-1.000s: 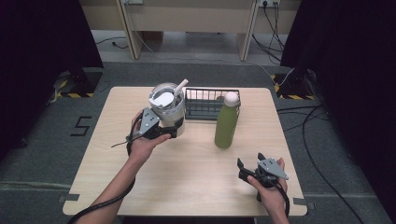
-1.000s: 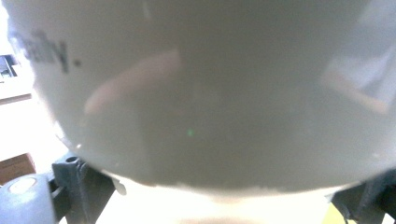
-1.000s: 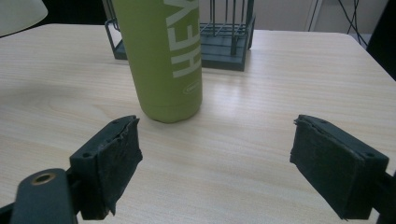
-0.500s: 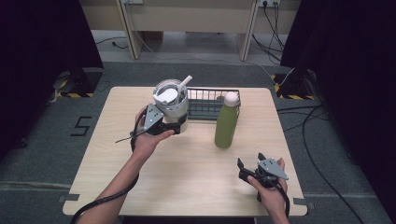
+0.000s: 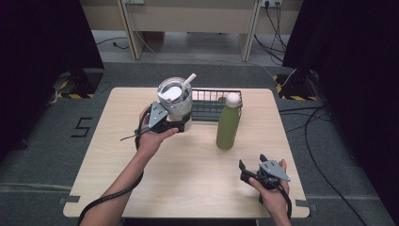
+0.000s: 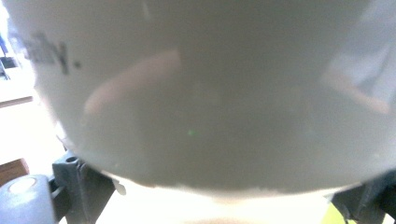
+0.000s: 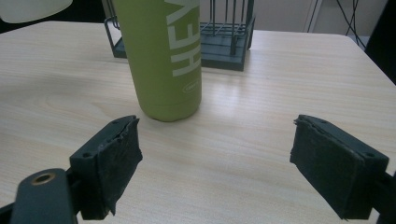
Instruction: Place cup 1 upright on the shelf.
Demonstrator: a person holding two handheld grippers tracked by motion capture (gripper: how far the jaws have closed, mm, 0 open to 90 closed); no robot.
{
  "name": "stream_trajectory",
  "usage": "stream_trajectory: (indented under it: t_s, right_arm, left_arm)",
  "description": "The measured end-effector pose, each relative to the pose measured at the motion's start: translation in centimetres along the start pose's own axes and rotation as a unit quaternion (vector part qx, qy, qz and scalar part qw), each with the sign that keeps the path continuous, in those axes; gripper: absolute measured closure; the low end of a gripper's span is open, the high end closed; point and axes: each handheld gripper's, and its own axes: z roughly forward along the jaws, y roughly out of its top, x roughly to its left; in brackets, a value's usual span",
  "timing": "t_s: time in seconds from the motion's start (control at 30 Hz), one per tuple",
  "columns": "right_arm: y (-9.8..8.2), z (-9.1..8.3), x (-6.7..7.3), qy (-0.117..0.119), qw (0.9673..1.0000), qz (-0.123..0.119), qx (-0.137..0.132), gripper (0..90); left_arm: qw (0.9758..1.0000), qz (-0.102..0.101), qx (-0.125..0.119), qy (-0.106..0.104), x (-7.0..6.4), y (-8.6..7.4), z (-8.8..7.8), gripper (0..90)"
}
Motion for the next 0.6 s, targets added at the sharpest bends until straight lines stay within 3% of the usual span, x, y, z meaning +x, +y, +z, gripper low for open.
stream_trajectory:
  t_s: [0.6]
  right_arm:
    - [0.0, 0.0, 0.1, 0.002, 1.0, -0.002, 0.001, 15.5]
  left_arm:
    - [1.0, -0.008, -0.001, 0.0, 0.3, 0.3, 1.8, 8.9]
